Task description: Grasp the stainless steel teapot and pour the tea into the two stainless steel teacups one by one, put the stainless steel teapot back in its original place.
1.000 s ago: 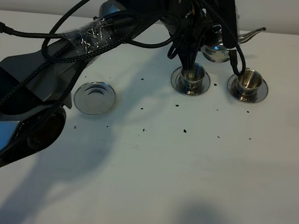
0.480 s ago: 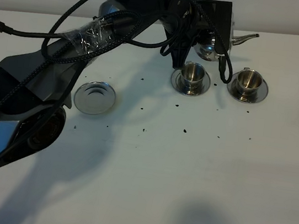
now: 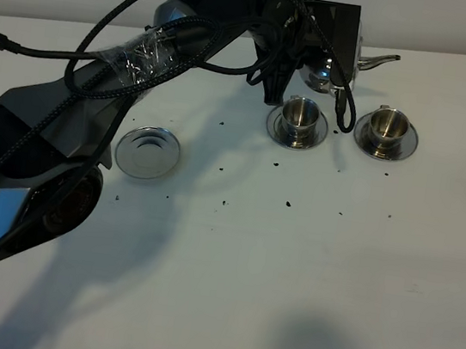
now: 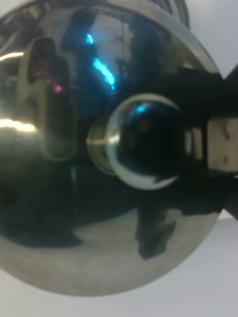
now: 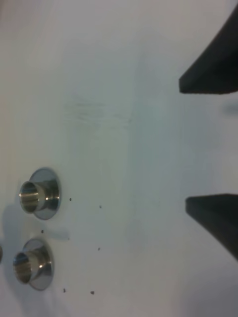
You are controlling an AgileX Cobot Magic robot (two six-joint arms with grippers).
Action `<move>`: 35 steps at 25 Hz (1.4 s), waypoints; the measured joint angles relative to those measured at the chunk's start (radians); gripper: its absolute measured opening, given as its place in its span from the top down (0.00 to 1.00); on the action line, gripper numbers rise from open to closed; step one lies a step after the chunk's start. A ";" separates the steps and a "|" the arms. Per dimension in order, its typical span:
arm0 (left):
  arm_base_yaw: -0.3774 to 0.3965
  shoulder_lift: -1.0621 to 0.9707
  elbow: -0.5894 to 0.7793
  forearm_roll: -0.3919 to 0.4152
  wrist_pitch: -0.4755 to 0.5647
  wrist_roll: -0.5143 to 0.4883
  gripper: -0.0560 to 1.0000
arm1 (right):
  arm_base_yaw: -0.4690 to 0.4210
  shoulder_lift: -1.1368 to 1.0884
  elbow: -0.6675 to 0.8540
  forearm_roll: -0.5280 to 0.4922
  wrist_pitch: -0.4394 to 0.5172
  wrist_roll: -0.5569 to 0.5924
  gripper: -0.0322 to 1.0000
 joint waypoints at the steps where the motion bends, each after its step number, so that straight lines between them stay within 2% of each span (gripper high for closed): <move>1: 0.000 0.000 0.000 0.007 -0.003 0.002 0.73 | 0.000 0.000 0.000 0.000 0.000 0.000 0.54; 10: -0.001 0.000 0.000 0.125 -0.031 0.024 0.73 | 0.000 0.000 0.000 0.000 0.000 0.000 0.54; 21: -0.022 0.006 0.000 0.138 -0.091 0.121 0.73 | 0.000 0.000 0.000 0.000 0.000 0.000 0.54; 27: -0.030 0.048 0.000 0.197 -0.166 0.127 0.73 | 0.000 0.000 0.000 0.000 0.000 0.000 0.54; 35: -0.030 0.071 0.001 0.224 -0.228 0.165 0.73 | 0.000 0.000 0.000 0.000 0.000 0.000 0.54</move>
